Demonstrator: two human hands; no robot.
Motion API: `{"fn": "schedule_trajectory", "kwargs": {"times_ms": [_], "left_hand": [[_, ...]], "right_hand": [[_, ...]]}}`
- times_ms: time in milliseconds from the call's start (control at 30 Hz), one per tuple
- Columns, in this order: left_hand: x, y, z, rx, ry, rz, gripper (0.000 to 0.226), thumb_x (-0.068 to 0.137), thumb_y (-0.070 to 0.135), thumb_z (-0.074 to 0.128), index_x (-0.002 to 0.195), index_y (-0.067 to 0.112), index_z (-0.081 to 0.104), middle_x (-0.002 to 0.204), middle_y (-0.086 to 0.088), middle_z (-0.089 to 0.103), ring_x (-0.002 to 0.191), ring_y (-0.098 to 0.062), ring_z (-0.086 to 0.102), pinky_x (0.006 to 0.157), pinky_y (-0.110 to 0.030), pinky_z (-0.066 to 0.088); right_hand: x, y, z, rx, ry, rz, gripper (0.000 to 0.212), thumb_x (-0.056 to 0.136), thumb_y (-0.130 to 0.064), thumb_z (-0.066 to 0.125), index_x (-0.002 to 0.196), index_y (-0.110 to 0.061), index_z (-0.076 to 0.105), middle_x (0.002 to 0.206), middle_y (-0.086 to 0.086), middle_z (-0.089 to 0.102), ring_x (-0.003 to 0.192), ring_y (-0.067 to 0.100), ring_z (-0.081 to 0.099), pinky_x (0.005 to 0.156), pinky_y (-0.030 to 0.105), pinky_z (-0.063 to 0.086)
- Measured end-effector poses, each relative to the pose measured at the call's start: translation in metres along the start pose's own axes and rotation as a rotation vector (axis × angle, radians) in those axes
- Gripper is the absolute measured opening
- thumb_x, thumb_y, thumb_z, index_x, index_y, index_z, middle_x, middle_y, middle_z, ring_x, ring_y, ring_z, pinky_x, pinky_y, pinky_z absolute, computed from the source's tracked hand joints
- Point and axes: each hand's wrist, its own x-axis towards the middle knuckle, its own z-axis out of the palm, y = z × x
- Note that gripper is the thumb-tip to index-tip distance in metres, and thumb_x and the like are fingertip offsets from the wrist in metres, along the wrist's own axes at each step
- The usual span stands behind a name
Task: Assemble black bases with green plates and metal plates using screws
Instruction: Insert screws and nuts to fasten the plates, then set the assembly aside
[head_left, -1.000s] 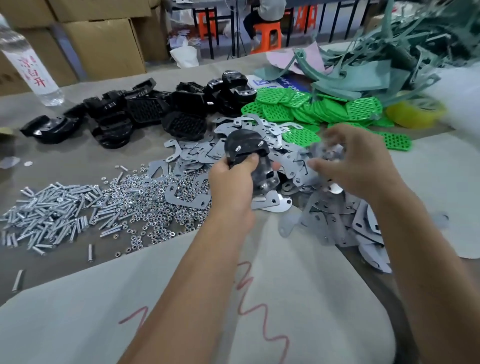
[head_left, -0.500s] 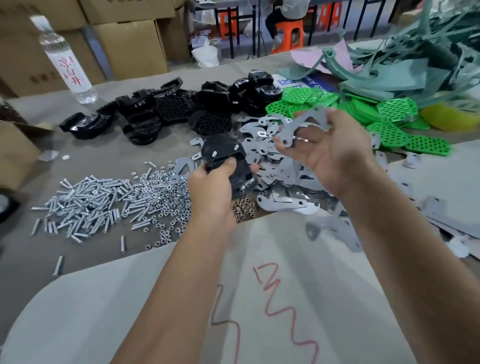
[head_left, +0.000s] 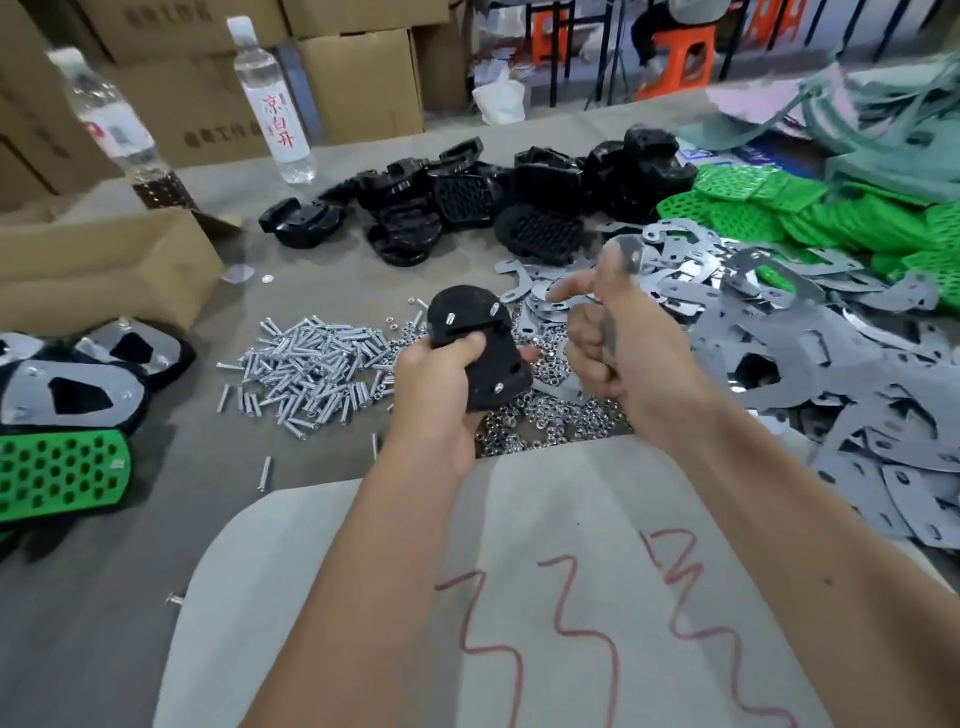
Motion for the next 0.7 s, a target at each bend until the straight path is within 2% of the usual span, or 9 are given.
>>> {"fn": "schedule_trajectory", "kwargs": {"times_ms": [33, 100, 167, 233, 267, 367, 467, 600, 700], "left_hand": [[0.000, -0.001, 0.001, 0.002, 0.003, 0.008, 0.016, 0.099, -0.004, 0.053, 0.112, 0.001, 0.063, 0.094, -0.021, 0.078, 0.081, -0.040, 0.078, 0.082, -0.056, 0.063], [0.002, -0.002, 0.001, -0.007, 0.009, 0.016, 0.015, 0.099, -0.005, 0.053, 0.106, 0.004, 0.064, 0.086, -0.017, 0.078, 0.076, -0.037, 0.078, 0.074, -0.050, 0.065], [0.002, -0.004, 0.002, 0.005, 0.029, 0.029, 0.017, 0.098, -0.005, 0.056, 0.097, 0.008, 0.066, 0.078, -0.011, 0.077, 0.071, -0.029, 0.076, 0.068, -0.042, 0.065], [0.003, -0.006, 0.002, 0.023, 0.063, 0.044, 0.019, 0.097, -0.004, 0.060, 0.089, 0.012, 0.068, 0.072, -0.004, 0.075, 0.066, -0.021, 0.073, 0.062, -0.033, 0.061], [0.003, -0.006, 0.001, 0.023, 0.070, 0.048, 0.020, 0.097, -0.003, 0.061, 0.087, 0.012, 0.068, 0.069, -0.002, 0.074, 0.062, -0.018, 0.071, 0.057, -0.030, 0.059], [0.003, -0.007, 0.001, 0.018, 0.080, 0.045, 0.018, 0.098, -0.001, 0.060, 0.087, 0.012, 0.067, 0.064, 0.000, 0.073, 0.055, -0.014, 0.069, 0.052, -0.026, 0.058], [0.003, -0.007, 0.002, 0.026, 0.091, 0.046, 0.017, 0.099, 0.001, 0.060, 0.089, 0.013, 0.067, 0.068, -0.001, 0.073, 0.059, -0.016, 0.069, 0.061, -0.031, 0.059], [0.000, -0.006, 0.004, 0.023, 0.107, 0.074, 0.013, 0.100, 0.004, 0.061, 0.093, 0.012, 0.069, 0.087, -0.011, 0.073, 0.076, -0.025, 0.069, 0.078, -0.041, 0.059], [0.001, -0.007, 0.005, -0.005, 0.131, 0.095, 0.015, 0.100, 0.004, 0.061, 0.092, 0.013, 0.070, 0.087, -0.009, 0.075, 0.078, -0.024, 0.070, 0.081, -0.043, 0.060]], "right_hand": [[-0.001, -0.003, 0.001, -0.013, -0.048, 0.010, 0.064, 0.079, -0.084, 0.049, 0.088, -0.022, 0.061, 0.070, 0.001, 0.019, 0.049, 0.012, 0.018, 0.039, 0.019, 0.017], [-0.004, -0.004, 0.003, -0.103, -0.096, 0.031, 0.059, 0.077, -0.086, 0.053, 0.072, -0.027, 0.054, 0.065, -0.003, 0.022, 0.049, 0.013, 0.017, 0.040, 0.020, 0.016], [-0.005, 0.001, 0.003, -0.331, -0.031, 0.001, 0.045, 0.089, -0.062, 0.070, 0.066, -0.027, 0.056, 0.057, -0.006, 0.034, 0.048, 0.013, 0.025, 0.040, 0.020, 0.022], [-0.005, 0.005, 0.002, -0.427, 0.001, -0.013, 0.022, 0.091, -0.026, 0.080, 0.078, -0.023, 0.062, 0.065, 0.002, 0.060, 0.055, 0.014, 0.049, 0.045, 0.019, 0.036], [-0.006, 0.005, 0.001, -0.393, -0.030, 0.010, 0.017, 0.090, -0.016, 0.080, 0.085, -0.018, 0.063, 0.076, 0.008, 0.069, 0.062, 0.016, 0.058, 0.051, 0.019, 0.042], [-0.008, 0.001, -0.002, -0.293, -0.127, 0.068, 0.003, 0.096, -0.018, 0.073, 0.098, -0.016, 0.072, 0.079, 0.004, 0.074, 0.059, 0.013, 0.055, 0.048, 0.017, 0.038], [-0.007, 0.003, -0.004, -0.242, -0.116, -0.010, 0.008, 0.098, -0.012, 0.069, 0.100, -0.014, 0.077, 0.070, 0.001, 0.075, 0.053, 0.009, 0.055, 0.044, 0.013, 0.037], [-0.005, 0.006, -0.005, -0.236, -0.076, -0.100, 0.011, 0.092, -0.009, 0.077, 0.098, -0.016, 0.081, 0.081, 0.008, 0.080, 0.054, 0.003, 0.064, 0.052, 0.013, 0.047], [-0.002, 0.007, -0.006, -0.250, -0.033, -0.119, 0.009, 0.090, -0.015, 0.080, 0.096, -0.021, 0.082, 0.085, 0.008, 0.080, 0.050, 0.002, 0.053, 0.049, 0.014, 0.043]]}}
